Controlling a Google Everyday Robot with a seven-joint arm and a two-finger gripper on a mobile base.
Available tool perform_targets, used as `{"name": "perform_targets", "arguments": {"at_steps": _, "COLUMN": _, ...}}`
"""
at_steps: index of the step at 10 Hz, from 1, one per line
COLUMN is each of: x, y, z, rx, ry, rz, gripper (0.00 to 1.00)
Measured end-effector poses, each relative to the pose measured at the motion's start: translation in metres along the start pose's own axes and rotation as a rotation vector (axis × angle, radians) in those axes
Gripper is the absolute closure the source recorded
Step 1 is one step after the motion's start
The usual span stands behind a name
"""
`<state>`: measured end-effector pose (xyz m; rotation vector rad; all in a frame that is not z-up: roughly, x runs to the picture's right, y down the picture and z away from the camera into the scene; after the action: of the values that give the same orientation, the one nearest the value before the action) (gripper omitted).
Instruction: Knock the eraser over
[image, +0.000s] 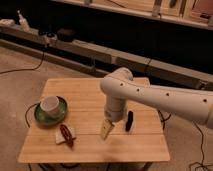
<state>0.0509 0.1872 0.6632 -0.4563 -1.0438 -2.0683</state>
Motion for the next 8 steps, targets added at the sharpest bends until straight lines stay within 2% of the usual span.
{"name": "perform_targets", "arguments": {"at_steps": 8, "x": 0.0023, "y": 0.0026, "z": -0.001, "rx": 0.001, "ry": 0.004, "rz": 0.002, "gripper": 0.2}}
